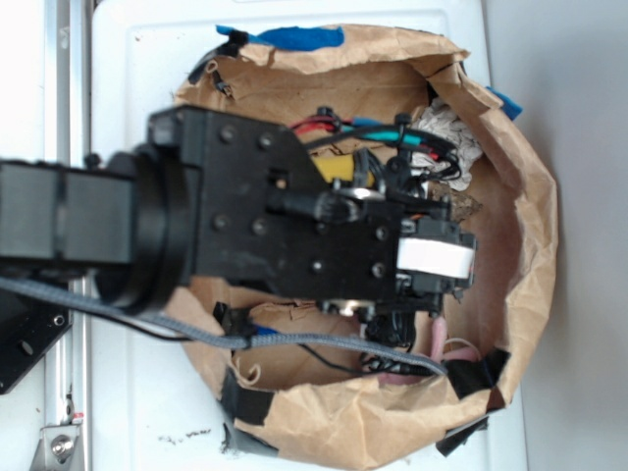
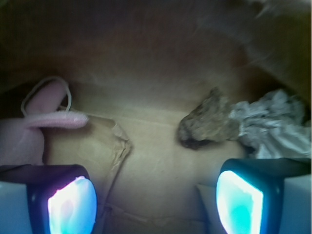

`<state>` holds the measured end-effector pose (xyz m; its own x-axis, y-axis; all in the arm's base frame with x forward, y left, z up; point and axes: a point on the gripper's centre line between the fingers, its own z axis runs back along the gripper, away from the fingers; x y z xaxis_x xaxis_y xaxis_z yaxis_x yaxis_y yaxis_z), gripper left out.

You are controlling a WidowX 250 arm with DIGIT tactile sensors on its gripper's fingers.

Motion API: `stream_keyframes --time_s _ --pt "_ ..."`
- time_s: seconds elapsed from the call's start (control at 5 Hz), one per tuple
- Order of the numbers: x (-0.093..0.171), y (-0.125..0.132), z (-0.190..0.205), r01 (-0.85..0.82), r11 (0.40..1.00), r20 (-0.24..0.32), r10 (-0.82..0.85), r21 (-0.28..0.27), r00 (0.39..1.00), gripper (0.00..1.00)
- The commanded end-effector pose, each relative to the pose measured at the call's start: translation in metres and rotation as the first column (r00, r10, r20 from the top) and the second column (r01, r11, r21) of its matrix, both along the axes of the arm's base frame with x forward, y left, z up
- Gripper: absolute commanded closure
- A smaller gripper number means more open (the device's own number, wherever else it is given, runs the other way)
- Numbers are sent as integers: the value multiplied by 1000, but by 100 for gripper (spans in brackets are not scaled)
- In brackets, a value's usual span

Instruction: Grab the rock.

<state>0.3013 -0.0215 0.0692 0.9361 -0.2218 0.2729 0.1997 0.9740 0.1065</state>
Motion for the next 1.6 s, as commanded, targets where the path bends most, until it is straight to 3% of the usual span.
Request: stream_keyframes --time_s 0.0,0.4,0.8,1.0,1.4 --pt "-5 15 8 -79 996 40 80 -30 996 0" --pt "-7 21 15 -63 994 22 66 -88 998 0" --pt "6 5 13 -71 990 14 73 -121 997 0" --pt "13 5 12 -99 987 8 101 -129 995 0" --pt "30 14 4 -100 991 19 102 -94 995 0"
